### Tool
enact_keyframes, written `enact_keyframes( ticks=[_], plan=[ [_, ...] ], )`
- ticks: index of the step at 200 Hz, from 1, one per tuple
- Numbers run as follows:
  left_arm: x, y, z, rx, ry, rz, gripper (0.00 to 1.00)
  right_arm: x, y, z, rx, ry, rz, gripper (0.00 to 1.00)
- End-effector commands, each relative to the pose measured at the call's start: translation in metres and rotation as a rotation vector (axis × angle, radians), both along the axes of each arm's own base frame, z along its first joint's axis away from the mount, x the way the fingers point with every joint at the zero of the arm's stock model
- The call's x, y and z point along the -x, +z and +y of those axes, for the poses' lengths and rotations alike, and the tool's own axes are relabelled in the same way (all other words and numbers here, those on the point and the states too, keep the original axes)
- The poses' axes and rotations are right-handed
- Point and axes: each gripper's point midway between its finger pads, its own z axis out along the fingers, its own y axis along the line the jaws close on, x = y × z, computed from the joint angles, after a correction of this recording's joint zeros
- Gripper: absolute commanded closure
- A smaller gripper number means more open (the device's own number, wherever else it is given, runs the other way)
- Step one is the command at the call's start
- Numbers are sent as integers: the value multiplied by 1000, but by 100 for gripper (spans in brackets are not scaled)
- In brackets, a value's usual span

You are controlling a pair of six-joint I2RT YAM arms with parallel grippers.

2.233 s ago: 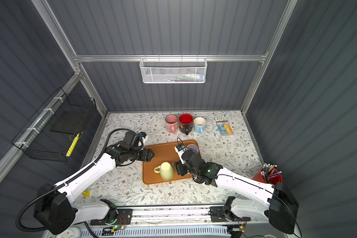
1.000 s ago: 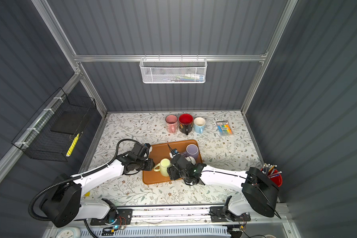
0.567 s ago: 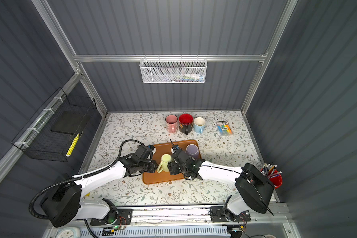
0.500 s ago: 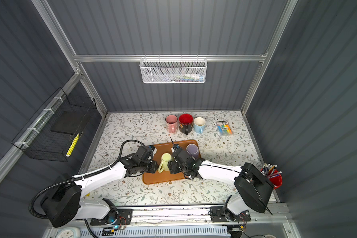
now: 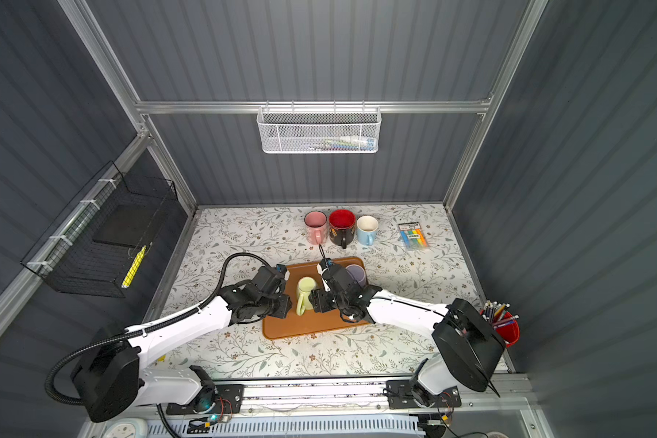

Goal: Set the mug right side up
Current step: 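Lower the left gripper onto the upside-down light green mug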

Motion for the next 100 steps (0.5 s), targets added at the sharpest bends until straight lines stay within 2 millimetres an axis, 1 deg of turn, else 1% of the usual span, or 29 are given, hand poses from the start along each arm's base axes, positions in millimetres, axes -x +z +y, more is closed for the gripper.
enact_keyframes(
  ticks=[1, 20, 46, 74, 100],
  plan=[
    [-3, 25, 6, -43, -22, -44, 59, -2, 30, 7, -51, 32, -50, 30],
    [-4, 36, 4, -45, -41, -56, 55, -2, 45, 3, -58, 28, -81, 30],
    [-5, 44, -2, -37, -59, -55, 48, -4, 63, -10, -58, 0, -111, 29],
    [-4, 46, -11, -60, -80, -58, 41, -7, 76, -33, -80, -51, -118, 29],
    [0, 43, -21, -114, -100, -61, 39, -9, 90, -58, -104, -103, -150, 28]
  ],
)
